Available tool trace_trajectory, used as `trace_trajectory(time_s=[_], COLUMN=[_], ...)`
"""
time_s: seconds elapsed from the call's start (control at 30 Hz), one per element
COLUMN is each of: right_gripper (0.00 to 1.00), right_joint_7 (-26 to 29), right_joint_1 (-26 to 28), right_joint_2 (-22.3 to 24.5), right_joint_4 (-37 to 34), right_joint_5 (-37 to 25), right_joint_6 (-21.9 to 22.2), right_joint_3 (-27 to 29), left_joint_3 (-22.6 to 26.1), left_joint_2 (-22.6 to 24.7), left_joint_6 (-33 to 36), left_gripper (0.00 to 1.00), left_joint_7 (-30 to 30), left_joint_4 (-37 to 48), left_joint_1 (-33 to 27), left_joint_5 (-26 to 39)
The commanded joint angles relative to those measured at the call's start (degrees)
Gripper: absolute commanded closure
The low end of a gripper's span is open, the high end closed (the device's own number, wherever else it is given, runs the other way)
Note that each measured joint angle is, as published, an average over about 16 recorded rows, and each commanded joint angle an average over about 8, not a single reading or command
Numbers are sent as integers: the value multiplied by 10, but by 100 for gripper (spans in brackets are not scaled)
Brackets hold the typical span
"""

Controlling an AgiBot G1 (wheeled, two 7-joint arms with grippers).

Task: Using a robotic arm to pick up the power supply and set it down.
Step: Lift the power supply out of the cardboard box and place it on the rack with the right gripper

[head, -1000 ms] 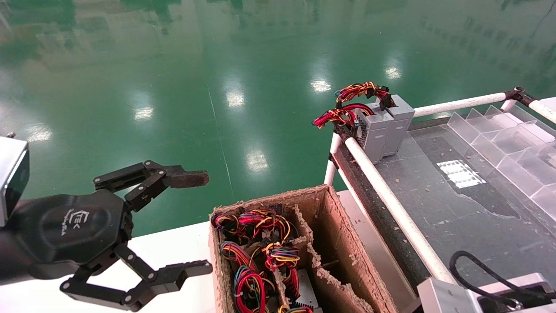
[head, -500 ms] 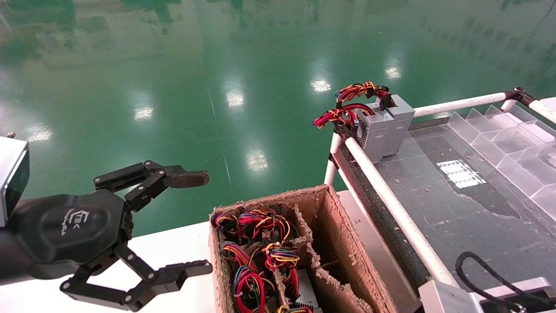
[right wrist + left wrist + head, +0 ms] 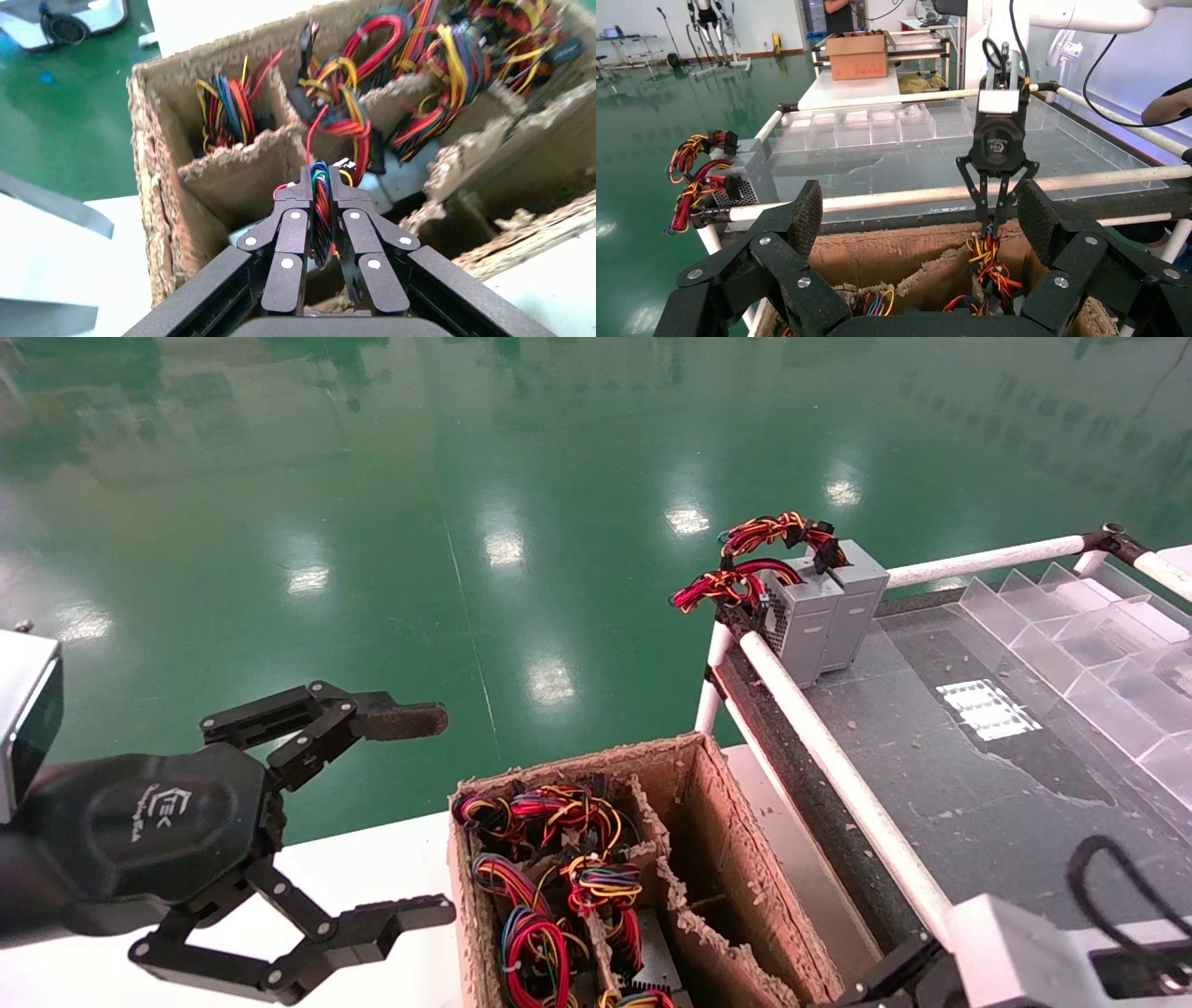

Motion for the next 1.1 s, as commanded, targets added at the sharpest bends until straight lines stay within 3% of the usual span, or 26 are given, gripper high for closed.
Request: trace_trajectory(time_s=[0.03,0.6,1.1], right_gripper=[100,100,100], right_joint_7=[0,-19,-46], right_joint_1=[-1,-18,-37], right_joint_2=[8,53,70], right_joint_4=[8,13,33], right_joint_5=[10,132,218], right_joint_6=[3,40,101], right_joint_3=[5,55,94], left_joint_3=[0,0,0], left_joint_2=[0,0,0], left_joint_6=[0,0,0], left_gripper=[0,0,0], left_joint_7=[0,0,0], left_joint_4=[0,0,0], left_joint_1=[0,0,0], left_joint_5=[0,0,0])
